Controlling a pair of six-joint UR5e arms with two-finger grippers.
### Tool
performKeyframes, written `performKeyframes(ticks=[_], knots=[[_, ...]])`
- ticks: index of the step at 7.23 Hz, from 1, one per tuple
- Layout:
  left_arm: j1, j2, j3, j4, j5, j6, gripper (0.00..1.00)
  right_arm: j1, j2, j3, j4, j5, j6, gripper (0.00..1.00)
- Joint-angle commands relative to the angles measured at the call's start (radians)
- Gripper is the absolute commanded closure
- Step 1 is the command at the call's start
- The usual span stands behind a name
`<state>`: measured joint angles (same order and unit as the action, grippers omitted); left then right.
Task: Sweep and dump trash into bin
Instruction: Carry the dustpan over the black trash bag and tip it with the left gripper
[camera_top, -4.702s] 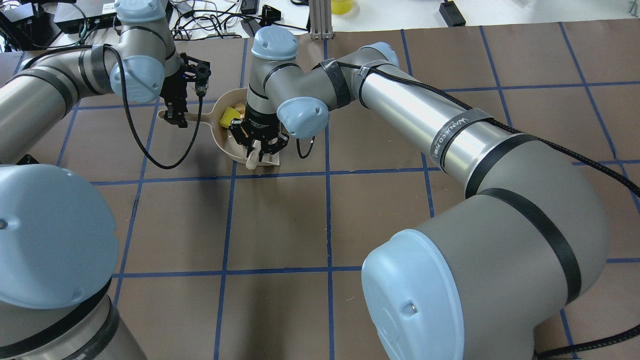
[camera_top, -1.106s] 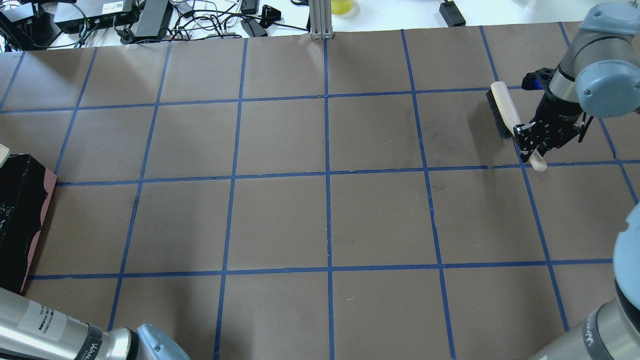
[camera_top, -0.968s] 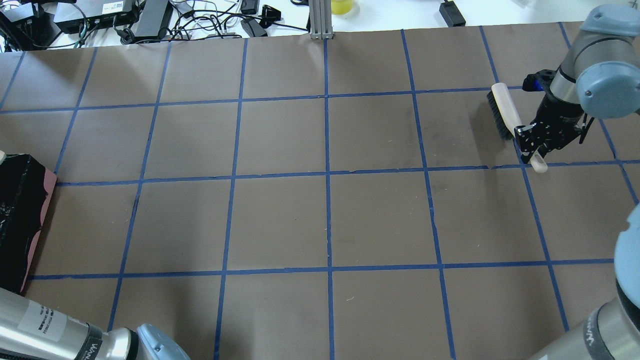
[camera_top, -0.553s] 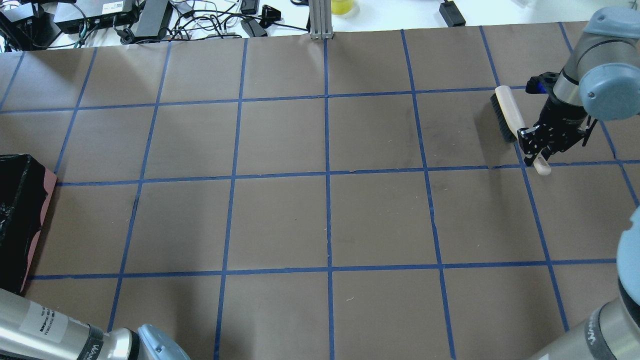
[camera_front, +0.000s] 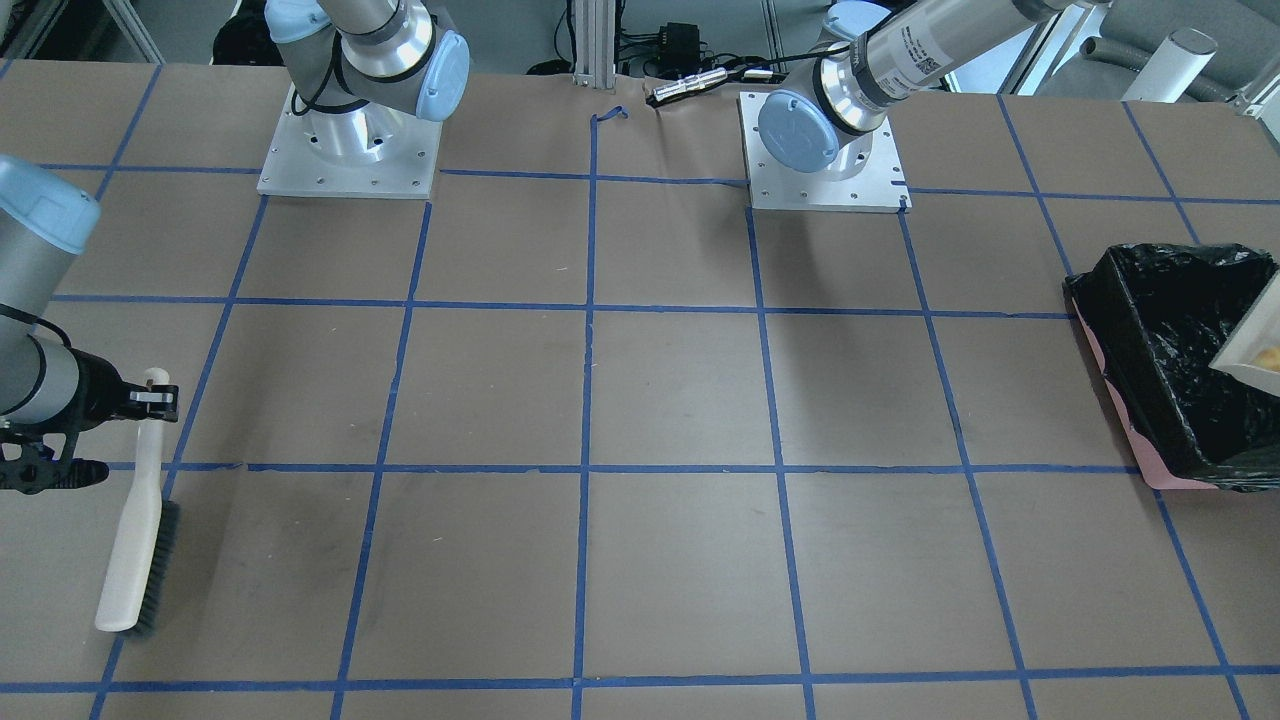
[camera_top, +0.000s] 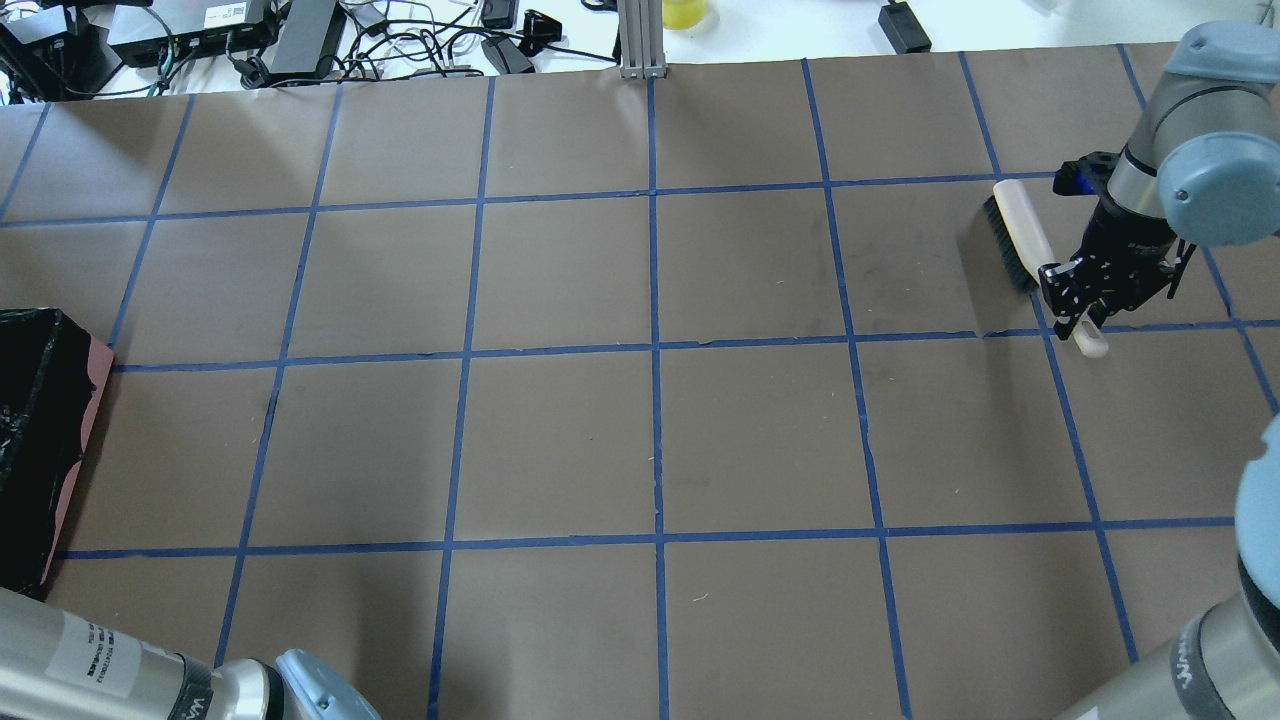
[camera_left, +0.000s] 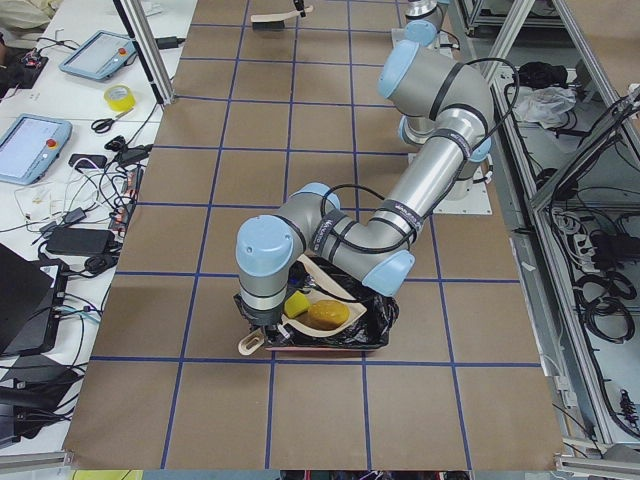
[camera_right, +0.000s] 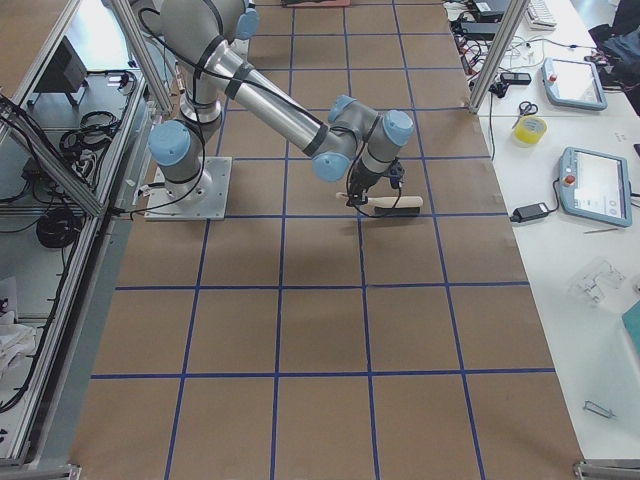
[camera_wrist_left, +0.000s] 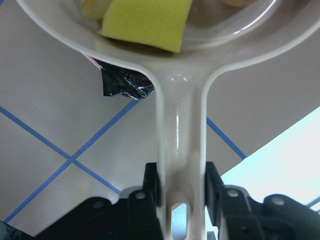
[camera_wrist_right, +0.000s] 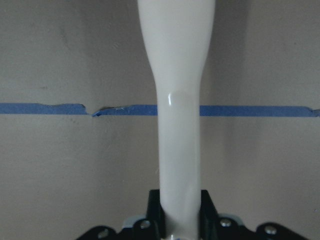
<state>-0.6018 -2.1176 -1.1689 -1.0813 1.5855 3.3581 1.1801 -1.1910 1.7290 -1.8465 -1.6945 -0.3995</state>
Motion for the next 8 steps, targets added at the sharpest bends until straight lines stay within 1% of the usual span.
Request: performKeyframes(ticks=[1,2,4,5,6,7,8], knots=[[0.002,0.095,-0.203,0.212,-0.001,0.044,0.95,-0.005,0.001,0.017,-0.006,-0.007,-0.001,1.0],[0.005,0.129,-0.283,0.322,-0.002,0.085,0.95,-0.005,0.002,0.017,-0.007,-0.007,-0.001,1.0],[0.011,0.214,-0.447,0.467,-0.007,0.089,0.95,-0.005,0.008,0.017,-0.008,-0.007,-0.001,0.98],[0.013,0.246,-0.533,0.566,-0.005,0.118,0.96,-0.005,0.01,0.017,-0.008,-0.005,-0.001,0.87],[0.013,0.275,-0.593,0.662,-0.004,0.135,0.96,-0.005,0.011,0.017,-0.008,-0.005,-0.002,0.8],[0.011,0.304,-0.609,0.681,-0.001,0.135,0.96,-0.005,0.011,0.017,-0.014,-0.005,-0.002,0.63],[0.011,0.327,-0.62,0.684,-0.002,0.136,0.96,-0.005,0.011,0.017,-0.02,-0.005,-0.002,0.41]])
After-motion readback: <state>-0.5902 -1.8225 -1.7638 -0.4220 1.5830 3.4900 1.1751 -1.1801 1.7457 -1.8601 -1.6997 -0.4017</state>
